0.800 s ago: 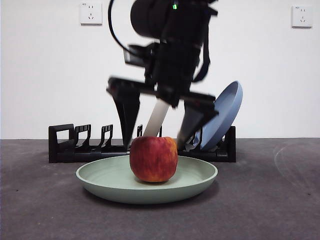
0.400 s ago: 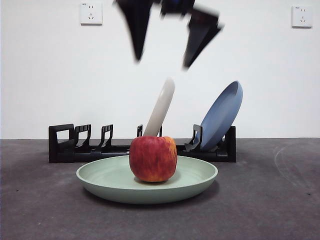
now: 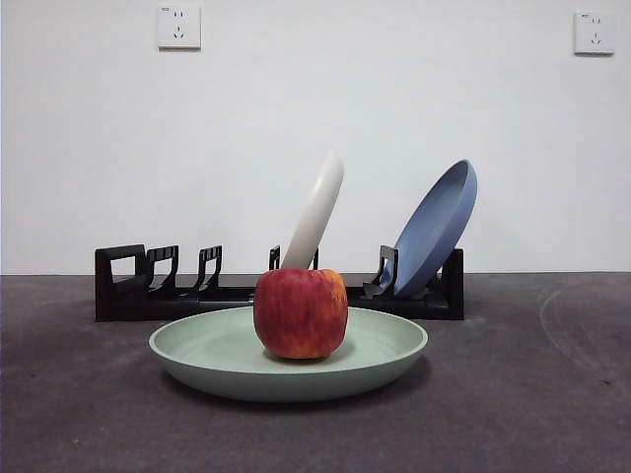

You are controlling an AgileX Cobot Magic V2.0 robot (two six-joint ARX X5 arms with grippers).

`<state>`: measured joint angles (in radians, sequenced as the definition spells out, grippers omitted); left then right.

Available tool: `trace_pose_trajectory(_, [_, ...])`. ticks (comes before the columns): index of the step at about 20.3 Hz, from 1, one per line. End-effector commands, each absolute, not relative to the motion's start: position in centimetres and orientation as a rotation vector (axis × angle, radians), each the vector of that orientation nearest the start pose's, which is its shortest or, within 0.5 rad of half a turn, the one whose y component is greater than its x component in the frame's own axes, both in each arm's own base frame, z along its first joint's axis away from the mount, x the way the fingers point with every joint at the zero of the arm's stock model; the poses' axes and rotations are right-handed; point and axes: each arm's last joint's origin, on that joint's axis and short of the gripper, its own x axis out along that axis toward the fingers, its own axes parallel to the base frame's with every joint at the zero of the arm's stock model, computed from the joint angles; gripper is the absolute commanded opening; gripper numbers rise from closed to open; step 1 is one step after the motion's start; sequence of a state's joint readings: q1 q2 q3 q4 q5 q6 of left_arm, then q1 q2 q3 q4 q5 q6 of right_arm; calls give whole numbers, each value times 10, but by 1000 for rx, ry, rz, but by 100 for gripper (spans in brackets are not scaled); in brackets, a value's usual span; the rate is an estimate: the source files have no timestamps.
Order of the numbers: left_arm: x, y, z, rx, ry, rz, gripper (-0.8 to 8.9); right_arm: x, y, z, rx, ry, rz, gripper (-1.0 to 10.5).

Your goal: Take the green plate from the plate rack,put the plate on the table,take the apple from the table,put the apple in the plate

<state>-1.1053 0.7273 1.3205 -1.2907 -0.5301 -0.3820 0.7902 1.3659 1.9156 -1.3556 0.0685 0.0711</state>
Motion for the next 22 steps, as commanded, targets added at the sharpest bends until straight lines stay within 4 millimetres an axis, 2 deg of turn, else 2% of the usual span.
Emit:
trace_pose_trajectory(1, [42, -51, 408, 133, 542, -458, 256, 124, 123, 468, -236, 781, 649, 504])
trace_pose_trajectory(5, [41, -52, 410, 92, 553, -512, 256, 80, 79, 438, -147, 806, 611, 504])
trace_pose_trajectory(9, [38, -55, 408, 58, 612, -615, 256, 61, 59, 397, -96, 861, 571, 503])
trace_pose_trajectory(12, [37, -56, 408, 44, 619, -625, 251, 55, 54, 381, -101, 883, 560, 496])
trace_pose_trajectory(13, [37, -56, 408, 42, 621, -626, 247, 54, 53, 379, -103, 887, 560, 432])
trace_pose_trajectory(14, [37, -56, 408, 45, 621, -629, 198, 54, 52, 377, -106, 892, 559, 297])
trace_pose_trajectory(15, [37, -56, 408, 62, 621, -630, -22, 54, 52, 376, -109, 898, 558, 47])
trace_pose_trajectory(16, [37, -55, 407, 68, 623, -629, 2, 54, 52, 375, -115, 900, 559, -24])
trace_pose_trajectory(22, [35, -53, 403, 99, 666, -612, -8, 54, 53, 374, -117, 905, 557, -12])
